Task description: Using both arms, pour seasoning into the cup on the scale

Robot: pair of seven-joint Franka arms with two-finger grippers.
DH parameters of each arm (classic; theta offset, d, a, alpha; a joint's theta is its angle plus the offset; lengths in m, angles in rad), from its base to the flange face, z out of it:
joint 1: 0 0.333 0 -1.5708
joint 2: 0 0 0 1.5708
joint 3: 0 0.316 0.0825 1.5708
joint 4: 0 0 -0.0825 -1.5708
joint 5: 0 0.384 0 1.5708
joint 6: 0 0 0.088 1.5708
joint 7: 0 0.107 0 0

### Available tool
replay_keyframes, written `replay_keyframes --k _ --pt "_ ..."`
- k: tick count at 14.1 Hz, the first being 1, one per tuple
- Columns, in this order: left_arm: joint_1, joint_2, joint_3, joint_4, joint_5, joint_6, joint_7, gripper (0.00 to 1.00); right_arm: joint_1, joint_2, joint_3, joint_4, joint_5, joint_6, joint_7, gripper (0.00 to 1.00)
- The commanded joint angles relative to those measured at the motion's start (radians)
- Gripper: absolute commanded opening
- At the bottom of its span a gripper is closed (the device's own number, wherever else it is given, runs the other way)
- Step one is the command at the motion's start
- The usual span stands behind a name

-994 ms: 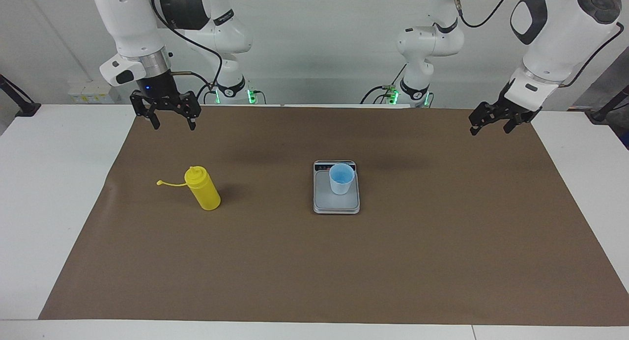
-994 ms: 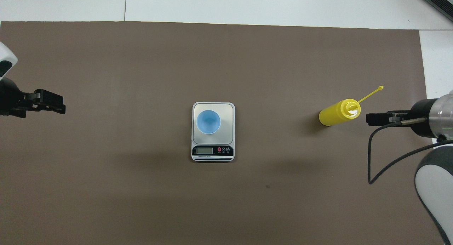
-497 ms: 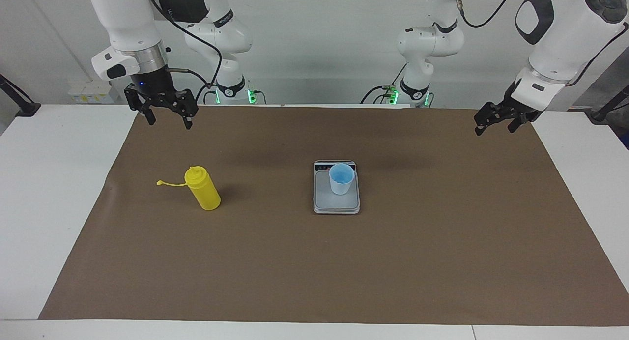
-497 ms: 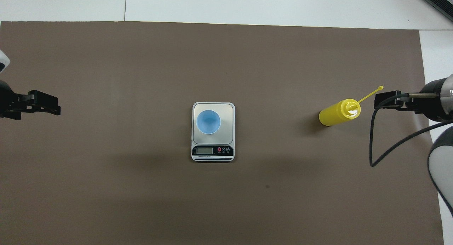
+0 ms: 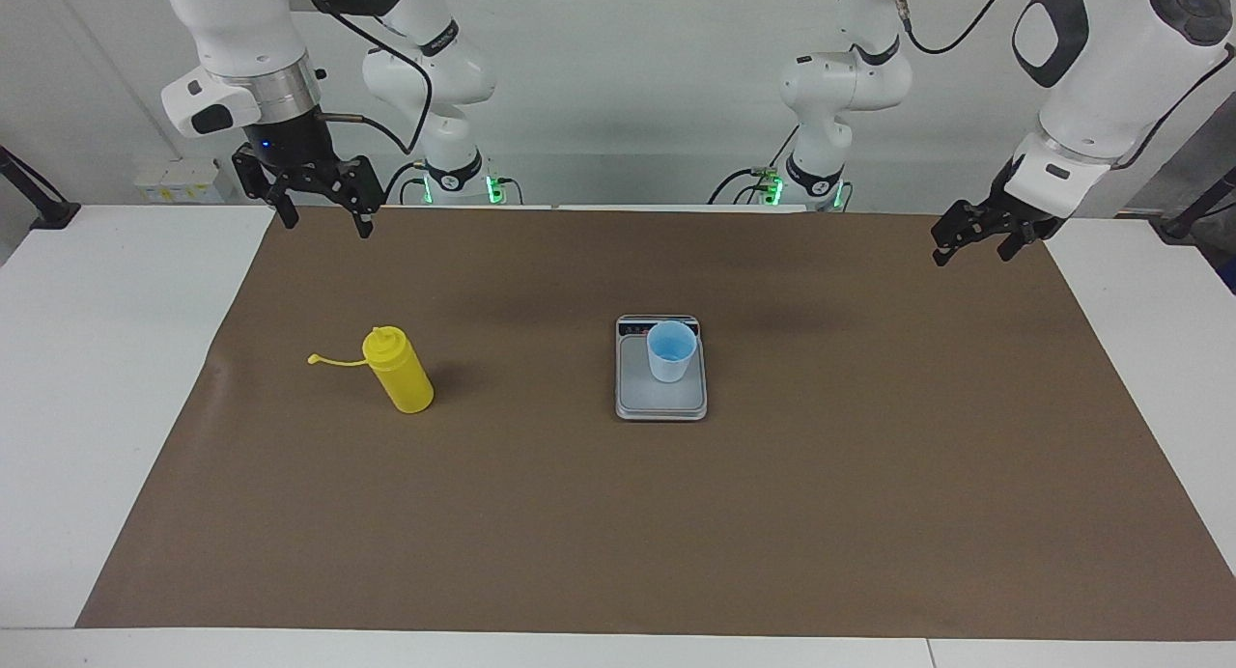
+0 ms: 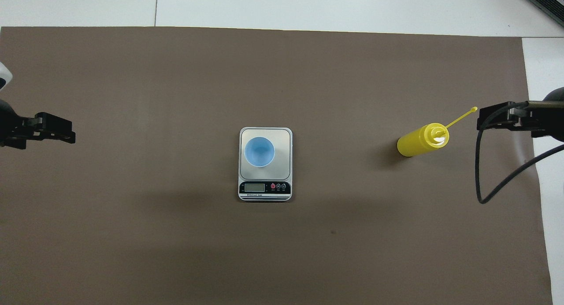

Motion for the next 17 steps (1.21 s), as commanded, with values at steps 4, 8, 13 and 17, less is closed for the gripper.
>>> replay_keyframes --k 4,8,13,17 --pt "0.012 -0.026 -0.004 -0.029 -0.014 0.011 0.005 1.00 -0.015 0.038 0.001 0.060 -0.001 -0.029 0.003 1.00" --pt "0.012 -0.026 -0.004 -0.029 -0.014 0.011 0.005 1.00 -0.010 0.026 0.001 0.029 0.012 -0.042 -0.010 1.00" --pt "0.012 -0.026 -0.004 -0.029 -0.014 0.011 0.005 1.00 -0.007 -0.001 -0.002 -0.020 0.053 -0.064 -0.008 1.00" --pt "0.012 -0.026 -0.004 -0.029 -0.014 0.011 0.005 1.00 -0.007 -0.007 -0.002 -0.034 0.052 -0.053 -0.005 1.00"
